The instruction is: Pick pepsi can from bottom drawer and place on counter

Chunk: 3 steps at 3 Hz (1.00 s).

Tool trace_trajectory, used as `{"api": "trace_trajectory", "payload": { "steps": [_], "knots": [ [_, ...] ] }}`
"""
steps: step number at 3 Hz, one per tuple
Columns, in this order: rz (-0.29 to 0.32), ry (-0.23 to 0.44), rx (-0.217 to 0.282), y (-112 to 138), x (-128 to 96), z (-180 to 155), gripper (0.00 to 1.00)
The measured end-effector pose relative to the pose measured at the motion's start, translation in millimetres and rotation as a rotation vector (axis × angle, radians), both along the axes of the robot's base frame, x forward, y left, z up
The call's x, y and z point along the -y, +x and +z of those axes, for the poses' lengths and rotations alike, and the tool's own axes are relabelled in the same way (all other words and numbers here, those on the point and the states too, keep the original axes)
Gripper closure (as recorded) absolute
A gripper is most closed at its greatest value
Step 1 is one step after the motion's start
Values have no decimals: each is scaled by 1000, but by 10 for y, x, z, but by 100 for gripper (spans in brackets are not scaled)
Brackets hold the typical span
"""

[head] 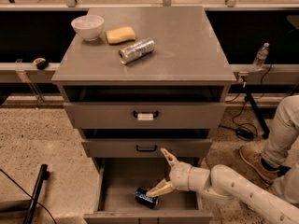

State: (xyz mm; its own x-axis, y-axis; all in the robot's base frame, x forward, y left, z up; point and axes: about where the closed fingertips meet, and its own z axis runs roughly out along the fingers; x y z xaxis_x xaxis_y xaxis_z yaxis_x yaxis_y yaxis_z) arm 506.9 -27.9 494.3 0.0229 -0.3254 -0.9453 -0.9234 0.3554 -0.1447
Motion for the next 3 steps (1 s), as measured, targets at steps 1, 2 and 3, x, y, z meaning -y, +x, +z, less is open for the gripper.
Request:
{"api": "trace_trajectory", "payload": {
  "steps": [1, 2, 3],
  "knots": [
    [-30, -74, 14, 182, 165, -557, 0],
    [-40, -107, 15, 250, 311, -1191, 0],
    [-32, -19, -11, 257, 382, -1590, 0]
  ]
}}
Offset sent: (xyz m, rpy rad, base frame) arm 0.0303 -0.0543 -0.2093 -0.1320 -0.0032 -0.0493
